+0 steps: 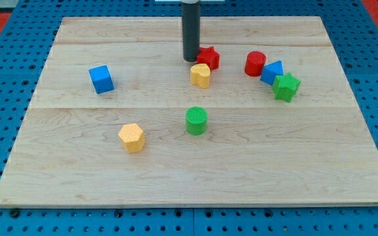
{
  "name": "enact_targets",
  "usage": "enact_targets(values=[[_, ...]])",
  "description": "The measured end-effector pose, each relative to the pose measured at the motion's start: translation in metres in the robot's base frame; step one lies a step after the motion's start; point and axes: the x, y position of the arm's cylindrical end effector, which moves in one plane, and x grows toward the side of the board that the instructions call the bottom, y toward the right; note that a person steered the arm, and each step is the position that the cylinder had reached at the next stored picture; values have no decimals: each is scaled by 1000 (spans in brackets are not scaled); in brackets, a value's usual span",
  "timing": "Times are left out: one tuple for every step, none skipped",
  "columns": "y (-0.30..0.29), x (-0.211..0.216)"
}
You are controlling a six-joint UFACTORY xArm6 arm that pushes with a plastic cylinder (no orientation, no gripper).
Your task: Slide the red star closer to red circle
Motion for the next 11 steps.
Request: enact_targets(values=[[0, -10], [-7, -24], [-16, -25], [-67, 0], [-48, 10], [1, 5], [8, 0], [32, 0], [11, 0], [-24, 17], [-13, 37]])
